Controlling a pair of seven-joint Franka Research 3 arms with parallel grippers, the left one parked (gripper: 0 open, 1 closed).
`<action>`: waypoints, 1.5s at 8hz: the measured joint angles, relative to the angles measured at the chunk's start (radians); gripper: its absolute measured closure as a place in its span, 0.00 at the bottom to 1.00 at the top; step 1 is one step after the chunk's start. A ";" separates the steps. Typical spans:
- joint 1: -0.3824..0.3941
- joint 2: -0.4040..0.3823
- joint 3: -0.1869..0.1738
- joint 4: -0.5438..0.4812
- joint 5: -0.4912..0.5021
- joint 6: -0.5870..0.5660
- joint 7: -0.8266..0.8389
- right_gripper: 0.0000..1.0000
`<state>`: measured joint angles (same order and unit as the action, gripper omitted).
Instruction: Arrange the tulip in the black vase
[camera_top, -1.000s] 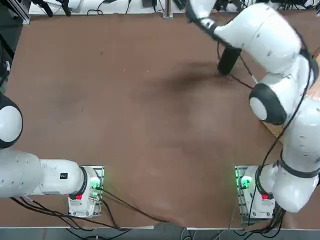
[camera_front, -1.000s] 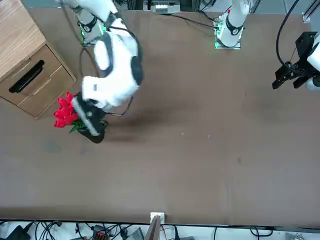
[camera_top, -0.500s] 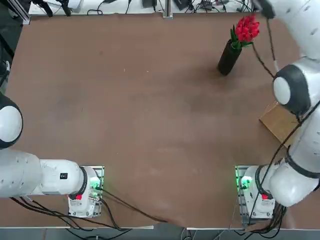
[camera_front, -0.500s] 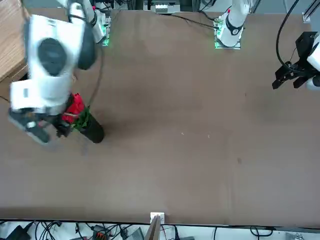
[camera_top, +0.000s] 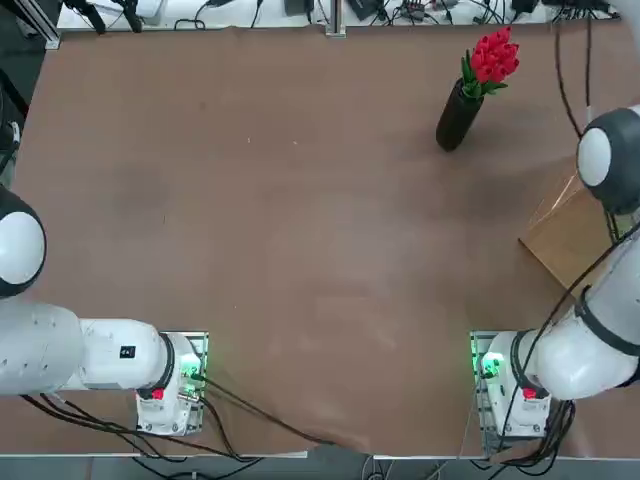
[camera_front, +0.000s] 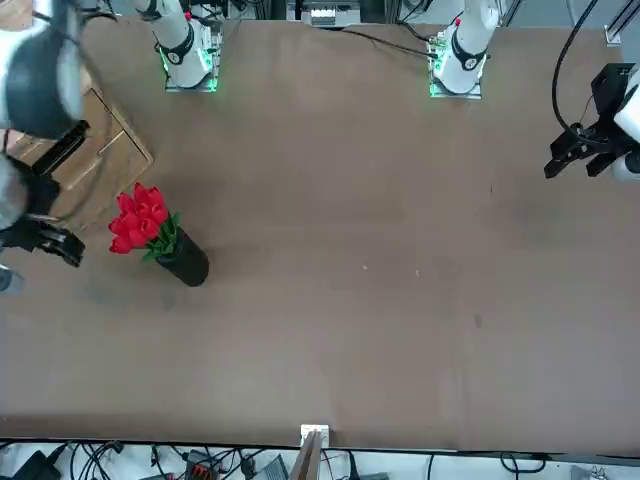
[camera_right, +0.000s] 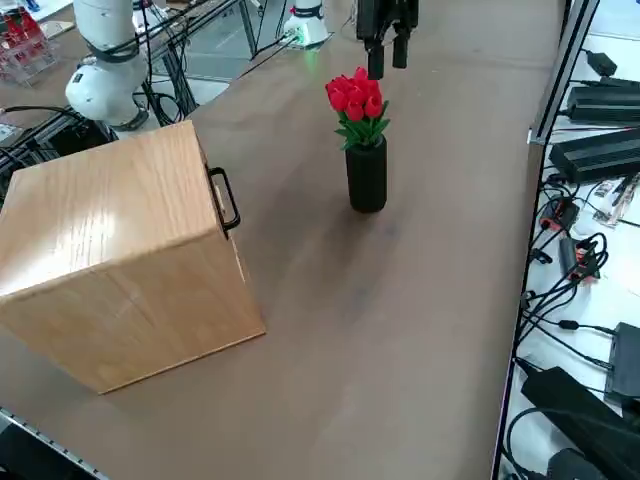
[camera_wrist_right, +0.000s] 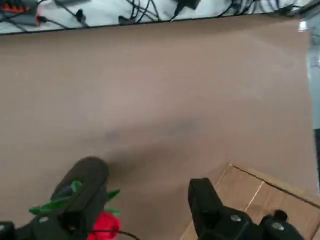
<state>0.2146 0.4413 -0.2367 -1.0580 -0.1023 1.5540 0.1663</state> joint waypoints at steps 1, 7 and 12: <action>-0.046 -0.016 0.006 -0.003 0.049 -0.003 -0.061 0.00; -0.250 -0.255 0.222 -0.286 0.099 -0.008 -0.152 0.00; -0.232 -0.393 0.229 -0.458 0.099 0.010 -0.247 0.00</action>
<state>-0.0170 0.0485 -0.0081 -1.5164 -0.0030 1.5639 -0.0808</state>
